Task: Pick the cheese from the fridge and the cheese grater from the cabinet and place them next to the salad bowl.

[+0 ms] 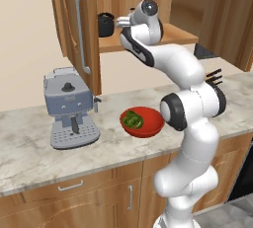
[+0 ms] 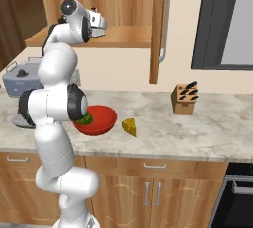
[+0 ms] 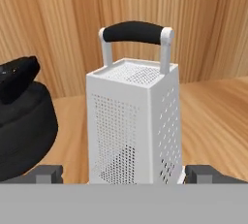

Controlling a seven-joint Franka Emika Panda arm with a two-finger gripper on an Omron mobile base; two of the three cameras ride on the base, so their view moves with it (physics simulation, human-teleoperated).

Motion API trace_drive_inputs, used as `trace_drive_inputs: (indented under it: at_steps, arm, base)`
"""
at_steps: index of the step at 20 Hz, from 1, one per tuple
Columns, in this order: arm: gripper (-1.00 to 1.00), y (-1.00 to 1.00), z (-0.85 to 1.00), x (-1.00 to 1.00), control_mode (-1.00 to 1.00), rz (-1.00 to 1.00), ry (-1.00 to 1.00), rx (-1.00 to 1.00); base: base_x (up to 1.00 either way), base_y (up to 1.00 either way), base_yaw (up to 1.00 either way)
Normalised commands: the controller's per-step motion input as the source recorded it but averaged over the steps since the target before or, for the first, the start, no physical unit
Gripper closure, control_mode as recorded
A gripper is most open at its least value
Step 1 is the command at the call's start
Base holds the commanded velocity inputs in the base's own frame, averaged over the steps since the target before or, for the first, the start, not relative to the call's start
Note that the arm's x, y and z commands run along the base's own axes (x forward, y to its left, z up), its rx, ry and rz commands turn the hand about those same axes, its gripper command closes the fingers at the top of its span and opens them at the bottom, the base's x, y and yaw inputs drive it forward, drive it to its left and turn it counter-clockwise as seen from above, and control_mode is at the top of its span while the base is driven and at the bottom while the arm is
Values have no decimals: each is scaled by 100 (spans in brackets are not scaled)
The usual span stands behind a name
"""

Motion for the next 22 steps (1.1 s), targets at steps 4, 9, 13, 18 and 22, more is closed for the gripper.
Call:
trace_drive_inputs:
  at_steps: [4,9,13,18,22]
  arm:
    - [-100,0,-12,36,-100,-4,0,0]
    - [-100,0,-5,26,-100,0,0,0]
    - [-100,0,0,3,-100,0,0,0]
    - [100,0,0,0,-100,0,0,0]
    - [100,0,0,0,-100,0,0,0]
  base:
    - [0,0,0]
    - [0,0,0]
    - [0,0,0]
    - [0,0,0]
    - [0,0,0]
